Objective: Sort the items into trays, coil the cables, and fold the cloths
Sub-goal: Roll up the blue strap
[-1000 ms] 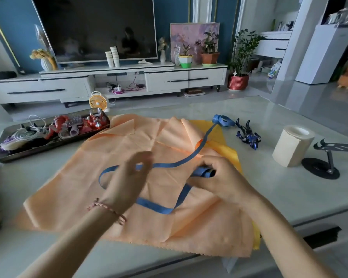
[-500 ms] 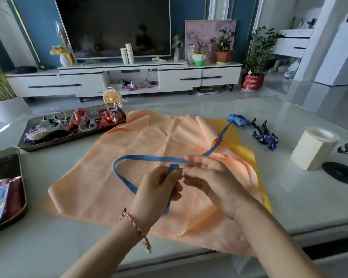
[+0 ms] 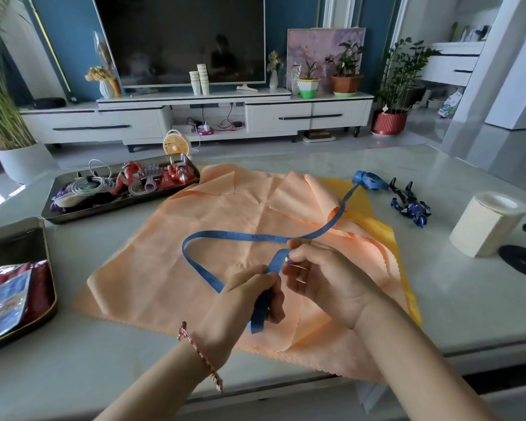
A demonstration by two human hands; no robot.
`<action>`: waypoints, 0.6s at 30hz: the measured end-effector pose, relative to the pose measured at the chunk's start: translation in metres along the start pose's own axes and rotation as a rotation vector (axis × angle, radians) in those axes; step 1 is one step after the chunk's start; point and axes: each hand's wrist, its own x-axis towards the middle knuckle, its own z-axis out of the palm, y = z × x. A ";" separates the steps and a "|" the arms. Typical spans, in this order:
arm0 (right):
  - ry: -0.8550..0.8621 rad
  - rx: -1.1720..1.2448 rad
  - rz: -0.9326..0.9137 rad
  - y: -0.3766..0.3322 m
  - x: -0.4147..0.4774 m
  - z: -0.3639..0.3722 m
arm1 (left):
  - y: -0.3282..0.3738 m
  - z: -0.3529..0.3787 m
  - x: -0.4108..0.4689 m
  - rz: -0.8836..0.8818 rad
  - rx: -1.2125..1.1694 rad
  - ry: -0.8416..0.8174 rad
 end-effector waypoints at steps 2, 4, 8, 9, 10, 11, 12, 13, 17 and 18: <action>-0.006 0.128 0.008 0.001 0.000 0.002 | -0.001 0.000 -0.002 -0.041 -0.029 0.010; -0.035 0.213 0.008 0.004 0.001 0.003 | -0.001 0.000 -0.004 -0.083 -0.034 0.010; -0.099 0.348 -0.009 0.009 0.002 0.009 | 0.003 -0.003 -0.005 -0.117 0.128 0.001; -0.091 0.336 -0.016 0.010 0.002 0.010 | 0.003 -0.005 -0.005 -0.132 0.186 -0.004; -0.076 0.299 -0.028 0.011 0.002 0.012 | 0.004 -0.006 -0.005 -0.153 0.230 -0.016; -0.059 0.240 -0.045 0.012 0.001 0.014 | 0.005 -0.008 -0.005 -0.175 0.253 -0.027; -0.052 0.165 -0.061 0.014 0.001 0.017 | 0.005 -0.009 -0.006 -0.197 0.248 -0.022; -0.046 0.074 -0.075 0.016 0.001 0.019 | 0.005 -0.010 -0.007 -0.211 0.219 0.006; -0.045 -0.316 -0.132 0.022 0.004 0.032 | 0.010 -0.016 -0.009 -0.141 0.099 0.174; -0.034 -0.463 -0.192 0.024 0.005 0.035 | 0.012 -0.018 -0.010 -0.100 0.094 0.180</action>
